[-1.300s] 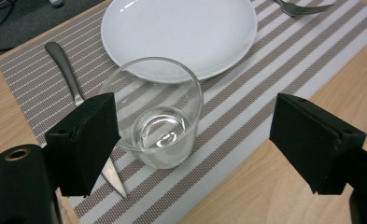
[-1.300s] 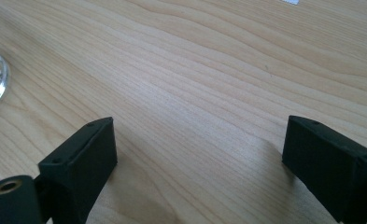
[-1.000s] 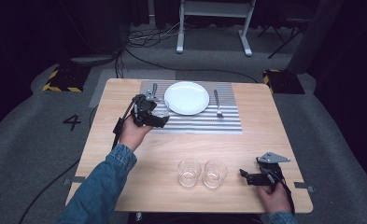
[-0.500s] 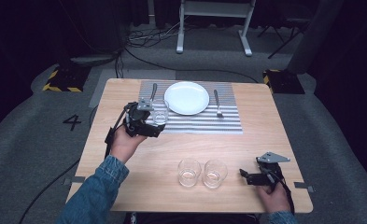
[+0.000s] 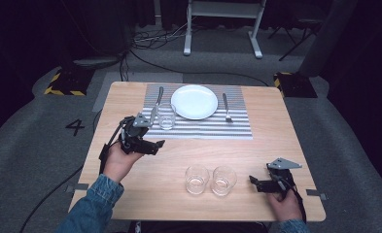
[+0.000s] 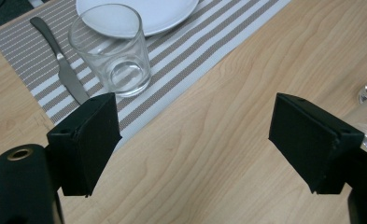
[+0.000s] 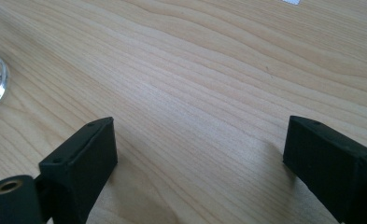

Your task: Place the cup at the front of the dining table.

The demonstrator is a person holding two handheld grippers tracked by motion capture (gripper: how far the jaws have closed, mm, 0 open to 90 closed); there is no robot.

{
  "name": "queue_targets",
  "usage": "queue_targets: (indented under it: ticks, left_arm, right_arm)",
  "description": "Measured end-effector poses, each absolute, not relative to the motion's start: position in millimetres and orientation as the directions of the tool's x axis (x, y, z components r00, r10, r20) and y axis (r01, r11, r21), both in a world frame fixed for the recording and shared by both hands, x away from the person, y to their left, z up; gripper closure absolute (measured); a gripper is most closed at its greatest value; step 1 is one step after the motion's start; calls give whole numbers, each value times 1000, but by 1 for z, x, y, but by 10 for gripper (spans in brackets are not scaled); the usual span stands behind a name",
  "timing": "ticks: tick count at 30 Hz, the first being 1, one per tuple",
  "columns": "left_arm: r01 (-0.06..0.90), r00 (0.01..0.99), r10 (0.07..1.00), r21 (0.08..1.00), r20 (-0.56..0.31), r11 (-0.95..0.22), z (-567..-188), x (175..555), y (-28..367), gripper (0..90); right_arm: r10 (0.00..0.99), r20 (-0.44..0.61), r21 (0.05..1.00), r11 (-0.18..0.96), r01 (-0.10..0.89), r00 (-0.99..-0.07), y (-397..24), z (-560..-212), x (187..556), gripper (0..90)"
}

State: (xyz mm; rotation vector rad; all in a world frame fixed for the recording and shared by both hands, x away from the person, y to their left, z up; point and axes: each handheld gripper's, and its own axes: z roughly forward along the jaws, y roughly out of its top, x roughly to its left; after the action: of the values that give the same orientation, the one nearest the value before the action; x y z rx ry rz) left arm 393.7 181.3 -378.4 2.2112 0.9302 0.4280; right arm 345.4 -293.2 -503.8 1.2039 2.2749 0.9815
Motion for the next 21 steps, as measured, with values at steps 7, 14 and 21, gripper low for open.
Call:
queue_targets:
  ticks: [7,14,21]
  left_arm:
    - [502,689,725,702,29,-505,-383,380,190,167]
    - [514,685,728,692,23,-506,-394,367,197,167]
    - [505,696,716,674,51,-539,-402,348,196,161]
  right_arm:
    - [830,-12,731,388,562,-558,-293,-504,345,98]
    - [829,-11,731,388,561,-559,-293,-504,345,99]
    - [829,-10,731,388,562,-559,-293,-504,345,98]
